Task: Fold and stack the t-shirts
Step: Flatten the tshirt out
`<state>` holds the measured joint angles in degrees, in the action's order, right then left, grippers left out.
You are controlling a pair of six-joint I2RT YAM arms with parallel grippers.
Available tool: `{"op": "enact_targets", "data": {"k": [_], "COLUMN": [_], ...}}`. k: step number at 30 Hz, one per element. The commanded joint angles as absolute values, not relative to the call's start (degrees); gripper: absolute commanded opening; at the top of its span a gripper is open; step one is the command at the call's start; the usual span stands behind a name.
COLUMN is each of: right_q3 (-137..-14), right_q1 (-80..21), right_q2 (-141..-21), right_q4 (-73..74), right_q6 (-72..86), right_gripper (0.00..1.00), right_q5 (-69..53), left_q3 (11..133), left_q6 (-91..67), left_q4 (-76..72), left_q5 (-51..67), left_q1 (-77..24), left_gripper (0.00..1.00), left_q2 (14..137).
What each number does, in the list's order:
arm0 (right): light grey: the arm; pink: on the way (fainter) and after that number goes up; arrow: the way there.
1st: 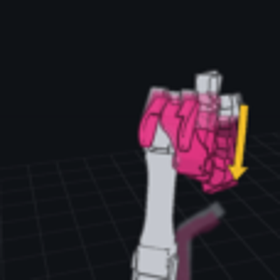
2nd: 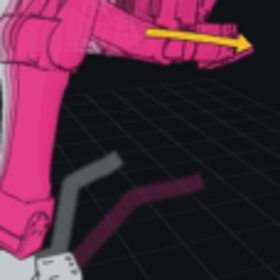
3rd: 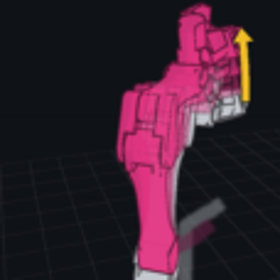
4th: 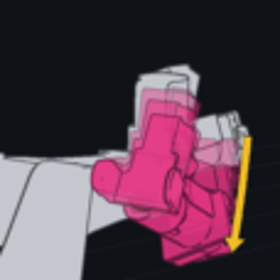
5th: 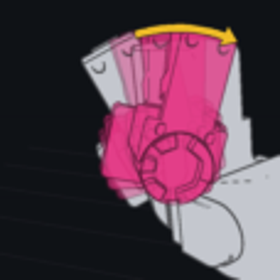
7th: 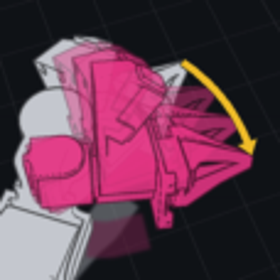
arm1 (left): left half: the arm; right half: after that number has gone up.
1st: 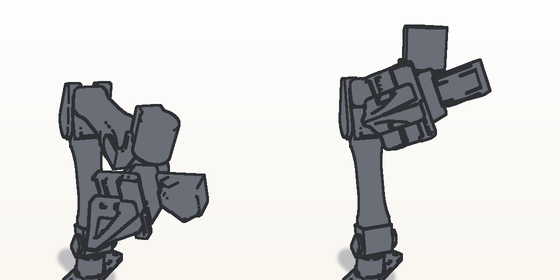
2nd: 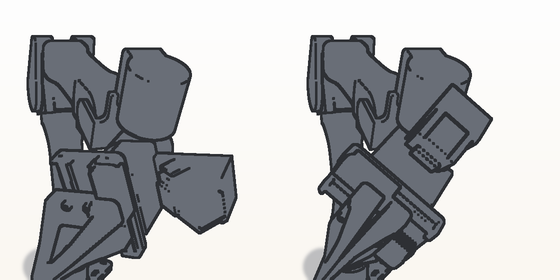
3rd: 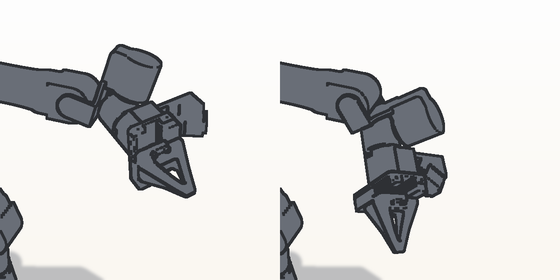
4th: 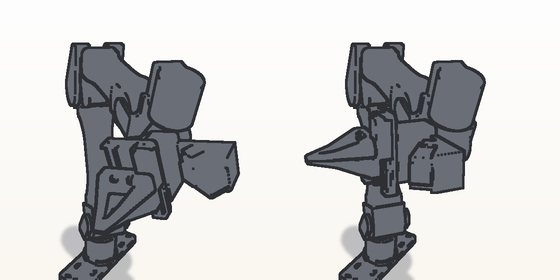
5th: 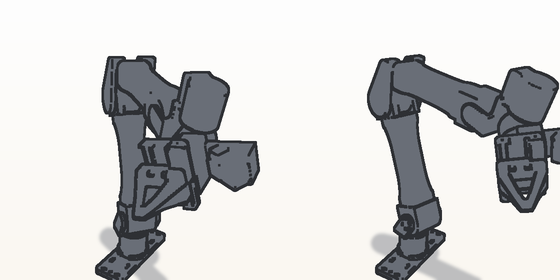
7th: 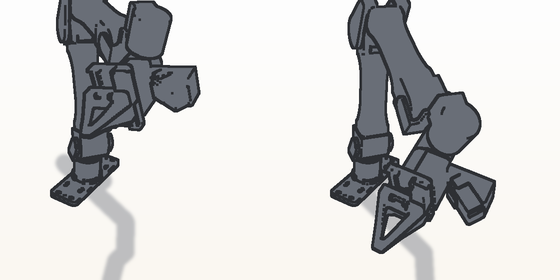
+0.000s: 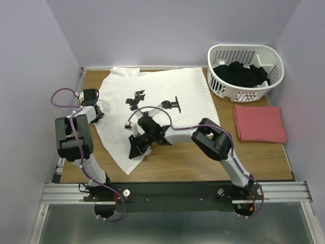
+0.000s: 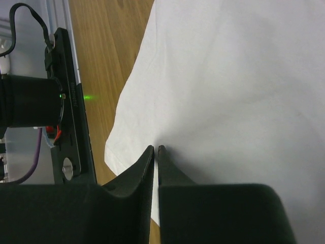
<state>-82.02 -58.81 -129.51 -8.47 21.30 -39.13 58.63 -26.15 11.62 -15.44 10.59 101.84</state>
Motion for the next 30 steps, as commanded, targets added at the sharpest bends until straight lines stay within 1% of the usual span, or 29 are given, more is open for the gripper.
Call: {"op": "enact_targets", "data": {"k": [1,6,8,9,11,12,14,15,16,18,19,21,22,25,27,28,30], "right_q3": [-80.07,-82.52,-84.28,-84.72,-85.95,-87.18,-87.45,-86.32,-85.35,-80.8,-78.86,-75.43,-72.1,-67.78,-63.65,-62.41,-59.52], "right_q1": [-59.24,-59.24,-59.33,-59.24,-58.98,-58.8,-57.31,-56.43,-53.99,-50.82,-47.32,-43.61,-40.29,-36.22,-32.53,-31.3,-27.96], "right_q2": [-129.2,-127.97,-126.04,-124.9,-122.79,-120.17,-117.44,-114.81,-113.13,-108.14,-106.37,-102.94,-100.05,-95.9,-92.47,-91.24,-88.7], "right_q4": [-0.44,1.48,2.63,3.16,6.83,8.33,12.38,13.35,15.01,16.52,17.31,19.42,20.99,22.93,23.82,23.82,24.17], "right_q6": [18.2,18.63,18.98,18.98,18.55,17.85,17.93,18.28,18.72,19.94,20.47,20.92,20.83,20.22,20.3,20.65,21.35], "right_gripper": [0.13,0.14,0.18,0.23,0.31,0.39,0.48,0.54,0.55,0.59,0.61,0.66,0.7,0.78,0.78,0.78,0.79], "right_q5": [-41.48,-42.1,-42.01,-40.62,-37.9,-34.23,-30.08,-26.84,-25.24,-20.86,-19.44,-15.48,-14.25,-9.76,-8.18,-7.56,-6.42], "left_q3": [57.22,57.13,57.3,57.39,57.92,58.18,59.41,59.76,60.11,58.9,58.19,56.43,54.25,50.64,47.3,46.24,44.65], "left_q6": [-26.28,-26.02,-26.1,-26.28,-26.63,-26.89,-27.51,-28.47,-29.0,-31.19,-31.55,-31.9,-32.25,-32.52,-34.37,-34.8,-36.29], "left_q4": [13.62,13.45,13.8,14.06,14.85,15.29,17.31,18.36,20.54,24.23,25.39,27.41,29.16,31.02,30.94,30.5,31.37], "left_q5": [-17.75,-18.02,-17.67,-17.23,-16.79,-16.7,-17.31,-17.75,-18.19,-19.33,-19.6,-20.12,-20.82,-20.92,-18.65,-15.67,-14.51], "left_q1": [10.64,10.64,10.64,10.63,10.72,10.72,10.63,10.55,10.63,10.55,10.37,10.46,10.37,10.28,10.02,9.85,9.84], "left_gripper": [0.17,0.17,0.2,0.26,0.32,0.41,0.49,0.57,0.59,0.62,0.62,0.65,0.65,0.67,0.68,0.68,0.68], "left_q2": [104.24,104.06,103.28,102.66,99.68,98.45,94.5,93.18,90.29,85.64,84.21,81.75,79.39,76.21,73.31,72.78,73.65]}}
